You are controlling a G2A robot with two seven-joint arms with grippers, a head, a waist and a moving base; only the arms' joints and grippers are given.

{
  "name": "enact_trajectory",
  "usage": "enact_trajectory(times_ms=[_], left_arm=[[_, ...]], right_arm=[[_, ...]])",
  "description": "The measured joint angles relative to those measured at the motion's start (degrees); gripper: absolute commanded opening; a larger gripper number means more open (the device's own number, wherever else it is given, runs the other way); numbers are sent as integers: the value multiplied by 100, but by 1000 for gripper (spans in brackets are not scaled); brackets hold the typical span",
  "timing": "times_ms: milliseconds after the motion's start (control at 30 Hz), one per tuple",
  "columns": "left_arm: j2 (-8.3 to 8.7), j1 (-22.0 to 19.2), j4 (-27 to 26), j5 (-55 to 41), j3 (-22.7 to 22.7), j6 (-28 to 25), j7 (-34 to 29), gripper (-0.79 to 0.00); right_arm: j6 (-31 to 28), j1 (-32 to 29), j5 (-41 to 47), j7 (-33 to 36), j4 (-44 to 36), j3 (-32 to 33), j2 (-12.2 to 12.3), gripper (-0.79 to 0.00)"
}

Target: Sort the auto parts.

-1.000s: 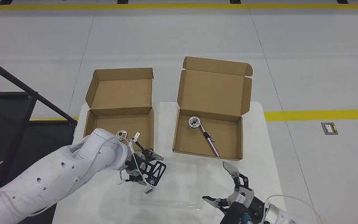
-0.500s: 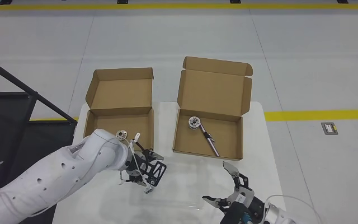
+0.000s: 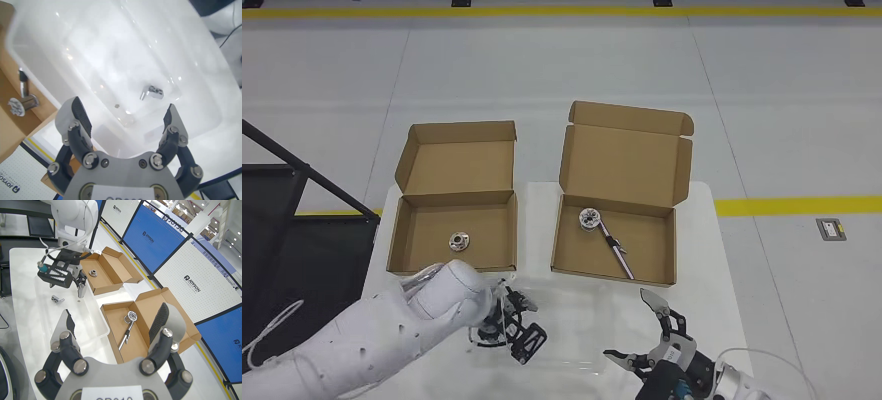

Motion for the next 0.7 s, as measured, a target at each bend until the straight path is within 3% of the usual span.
enact_trajectory(times_ms=[600, 700], left_arm=[[-1003, 28, 1798, 3685, 0, 0, 3792, 0], [-1174, 66, 1963, 3927, 0, 0, 3897, -3]], right_arm=[[0, 0, 0, 0, 0, 0, 0, 0], [0, 0, 0, 0, 0, 0, 0, 0]])
